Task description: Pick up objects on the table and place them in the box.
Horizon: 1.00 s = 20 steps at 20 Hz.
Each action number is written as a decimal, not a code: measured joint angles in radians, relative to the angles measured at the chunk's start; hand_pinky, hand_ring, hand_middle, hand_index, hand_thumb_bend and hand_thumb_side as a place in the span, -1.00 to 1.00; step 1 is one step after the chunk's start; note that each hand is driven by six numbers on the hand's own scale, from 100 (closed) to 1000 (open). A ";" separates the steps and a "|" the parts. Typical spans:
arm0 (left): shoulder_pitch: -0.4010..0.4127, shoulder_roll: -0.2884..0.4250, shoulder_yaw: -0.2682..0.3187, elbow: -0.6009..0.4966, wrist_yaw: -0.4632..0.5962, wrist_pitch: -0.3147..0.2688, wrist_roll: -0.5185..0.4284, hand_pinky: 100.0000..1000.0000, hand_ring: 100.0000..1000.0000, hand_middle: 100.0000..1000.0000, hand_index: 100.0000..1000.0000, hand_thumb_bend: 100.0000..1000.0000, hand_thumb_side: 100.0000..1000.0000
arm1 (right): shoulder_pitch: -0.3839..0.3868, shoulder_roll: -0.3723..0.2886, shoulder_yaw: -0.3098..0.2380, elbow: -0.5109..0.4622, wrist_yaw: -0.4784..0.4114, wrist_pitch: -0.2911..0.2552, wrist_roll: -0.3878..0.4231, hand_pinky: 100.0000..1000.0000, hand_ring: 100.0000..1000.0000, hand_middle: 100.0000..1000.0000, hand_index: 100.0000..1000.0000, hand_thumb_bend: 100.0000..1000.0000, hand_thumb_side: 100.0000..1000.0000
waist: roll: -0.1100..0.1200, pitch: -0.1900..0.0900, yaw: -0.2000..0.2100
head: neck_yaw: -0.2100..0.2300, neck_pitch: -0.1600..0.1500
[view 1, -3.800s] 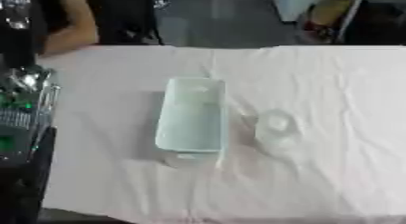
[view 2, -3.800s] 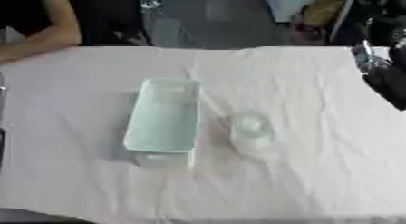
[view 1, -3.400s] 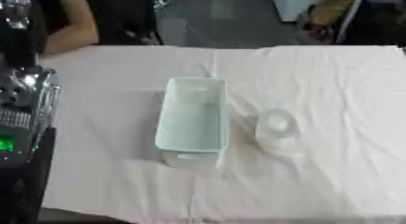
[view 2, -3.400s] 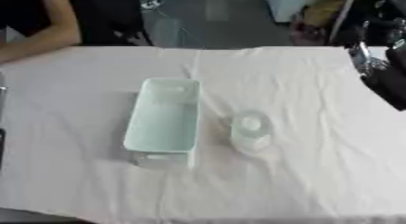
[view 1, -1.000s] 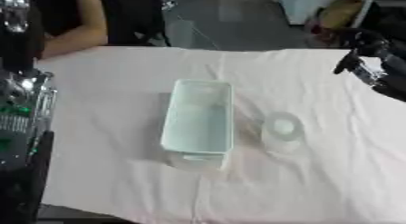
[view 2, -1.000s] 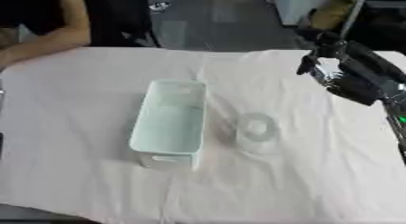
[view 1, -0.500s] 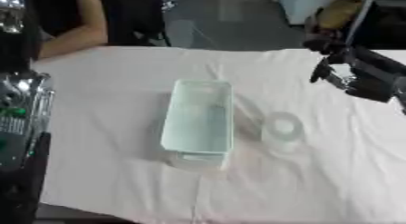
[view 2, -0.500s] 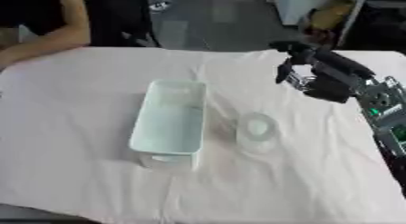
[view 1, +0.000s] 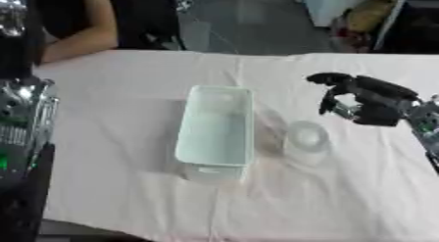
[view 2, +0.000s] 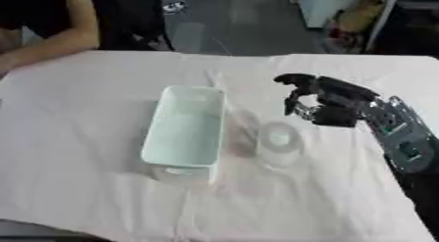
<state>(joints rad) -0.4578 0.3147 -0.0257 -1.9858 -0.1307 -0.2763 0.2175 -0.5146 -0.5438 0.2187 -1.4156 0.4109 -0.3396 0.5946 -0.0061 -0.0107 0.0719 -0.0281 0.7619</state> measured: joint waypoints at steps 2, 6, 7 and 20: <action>0.000 0.000 0.000 0.000 0.001 -0.001 -0.001 -0.06 0.10 0.27 0.50 -1.00 0.51 | -0.003 0.020 0.000 0.021 0.016 -0.006 -0.003 1.00 1.00 1.00 0.18 -1.00 1.00 | 0.001 0.000 0.002 | 0.000 0.000; -0.001 0.000 -0.003 0.000 0.002 -0.001 -0.002 -0.06 0.10 0.27 0.50 -1.00 0.51 | -0.007 0.062 -0.001 0.057 0.043 -0.016 -0.017 1.00 1.00 1.00 0.21 -1.00 1.00 | 0.003 0.000 0.005 | -0.008 0.000; -0.001 0.000 -0.004 0.000 0.002 -0.001 -0.002 -0.06 0.10 0.27 0.50 -1.00 0.51 | -0.011 0.072 -0.001 0.064 0.049 -0.018 -0.019 1.00 1.00 1.00 0.21 -1.00 1.00 | 0.003 0.000 0.005 | -0.009 0.000; -0.002 -0.001 -0.005 0.000 0.003 -0.003 -0.002 -0.06 0.10 0.27 0.49 -1.00 0.50 | -0.011 0.131 0.000 0.148 0.095 -0.034 -0.035 1.00 1.00 1.00 0.17 -1.00 1.00 | 0.003 0.000 0.008 | -0.017 -0.001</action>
<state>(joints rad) -0.4598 0.3136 -0.0309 -1.9858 -0.1281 -0.2790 0.2157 -0.5253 -0.4133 0.2184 -1.2680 0.5054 -0.3738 0.5599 -0.0031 -0.0107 0.0796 -0.0455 0.7613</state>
